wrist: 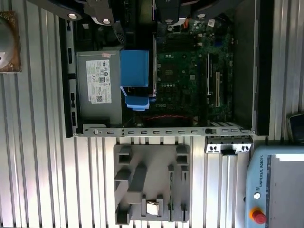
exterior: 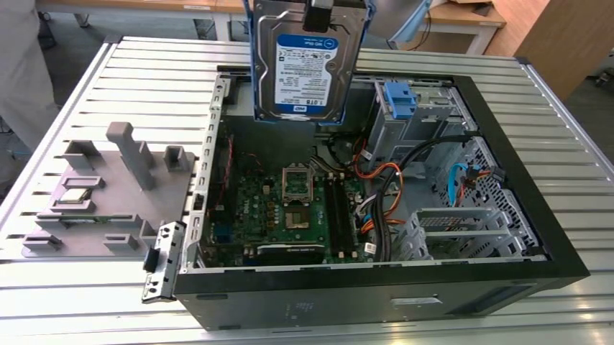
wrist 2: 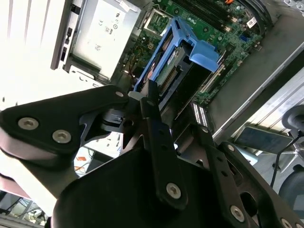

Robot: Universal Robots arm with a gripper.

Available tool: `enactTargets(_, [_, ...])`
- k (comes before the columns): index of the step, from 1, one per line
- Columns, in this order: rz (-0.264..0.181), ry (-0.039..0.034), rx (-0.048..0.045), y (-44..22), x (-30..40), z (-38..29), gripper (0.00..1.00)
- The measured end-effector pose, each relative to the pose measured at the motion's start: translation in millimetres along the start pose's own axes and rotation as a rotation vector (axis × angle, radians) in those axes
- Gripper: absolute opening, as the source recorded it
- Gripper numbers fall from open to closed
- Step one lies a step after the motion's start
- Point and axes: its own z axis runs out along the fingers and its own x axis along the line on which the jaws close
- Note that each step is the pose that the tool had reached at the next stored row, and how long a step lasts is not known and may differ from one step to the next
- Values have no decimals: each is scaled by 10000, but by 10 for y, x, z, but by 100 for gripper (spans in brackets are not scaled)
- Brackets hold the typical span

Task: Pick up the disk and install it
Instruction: 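Pick up the disk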

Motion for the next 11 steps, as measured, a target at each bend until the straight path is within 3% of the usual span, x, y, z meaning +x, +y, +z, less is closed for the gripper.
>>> enactTargets(11, [12,12,2,-123,108,-14,35])
